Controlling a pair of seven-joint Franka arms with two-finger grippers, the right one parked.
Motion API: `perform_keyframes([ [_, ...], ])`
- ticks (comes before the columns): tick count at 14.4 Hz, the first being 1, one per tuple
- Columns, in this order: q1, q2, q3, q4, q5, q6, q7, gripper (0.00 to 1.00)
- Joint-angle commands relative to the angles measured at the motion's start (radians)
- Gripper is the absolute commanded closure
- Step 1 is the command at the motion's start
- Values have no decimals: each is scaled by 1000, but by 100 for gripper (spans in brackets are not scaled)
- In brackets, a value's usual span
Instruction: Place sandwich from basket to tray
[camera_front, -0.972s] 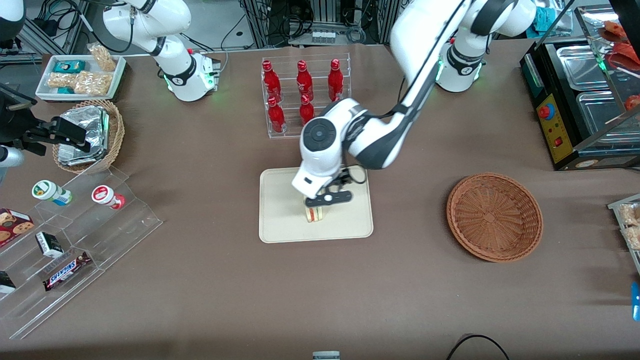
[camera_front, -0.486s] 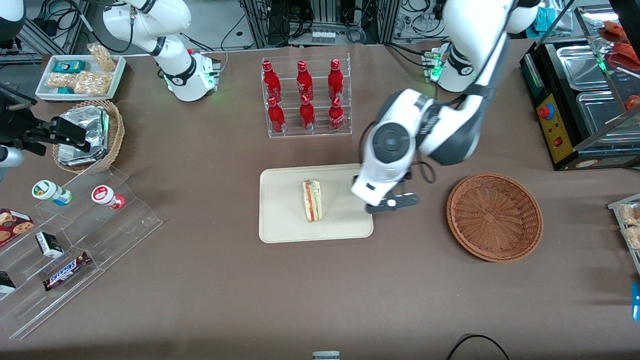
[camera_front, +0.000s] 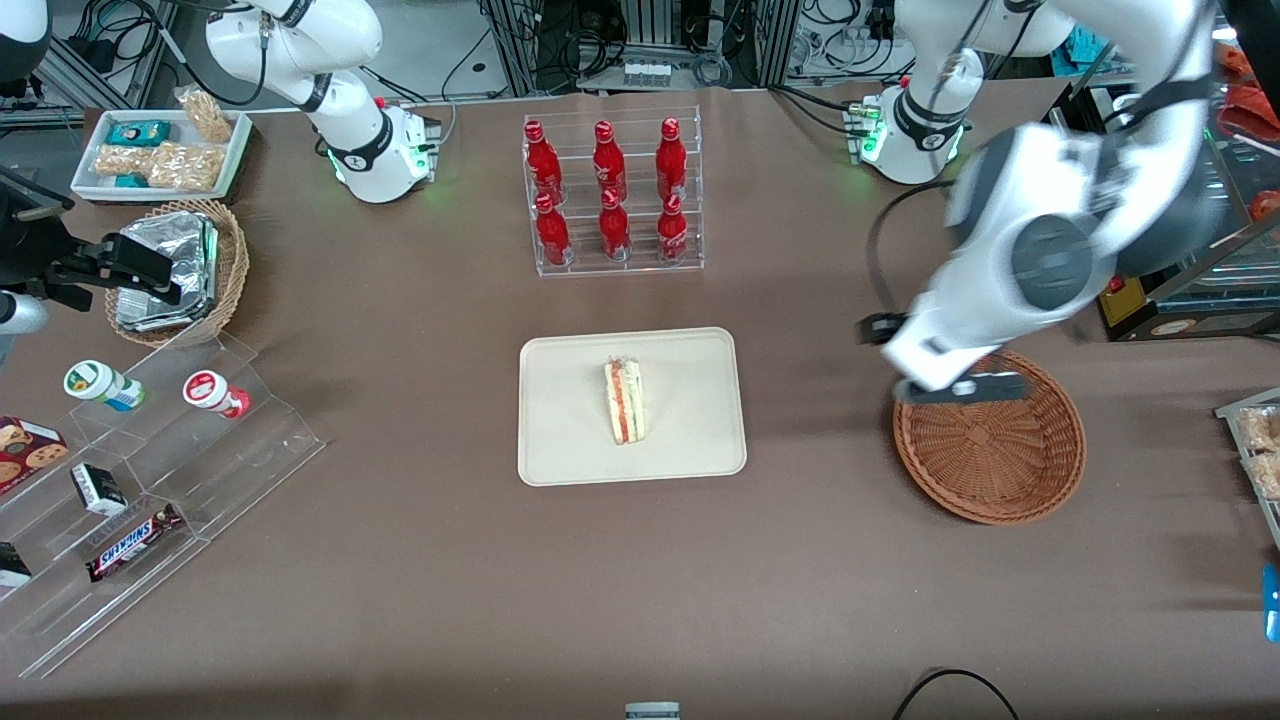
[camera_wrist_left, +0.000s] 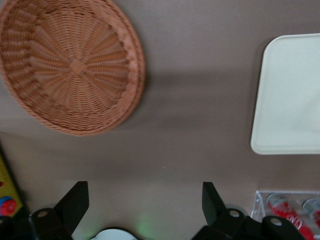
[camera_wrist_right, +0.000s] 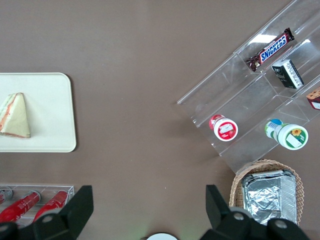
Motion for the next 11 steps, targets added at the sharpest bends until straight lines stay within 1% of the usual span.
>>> perform_keyframes([
  [1, 118, -90, -27, -22, 3, -44, 130, 0],
  [3, 236, -101, -98, 40, 3, -78, 208, 0],
  [4, 277, -101, -113, 62, 1, -77, 218, 0],
  [8, 352, -138, -124, 102, 4, -68, 223, 0],
  [11, 363, -139, -121, 116, 9, -61, 223, 0],
])
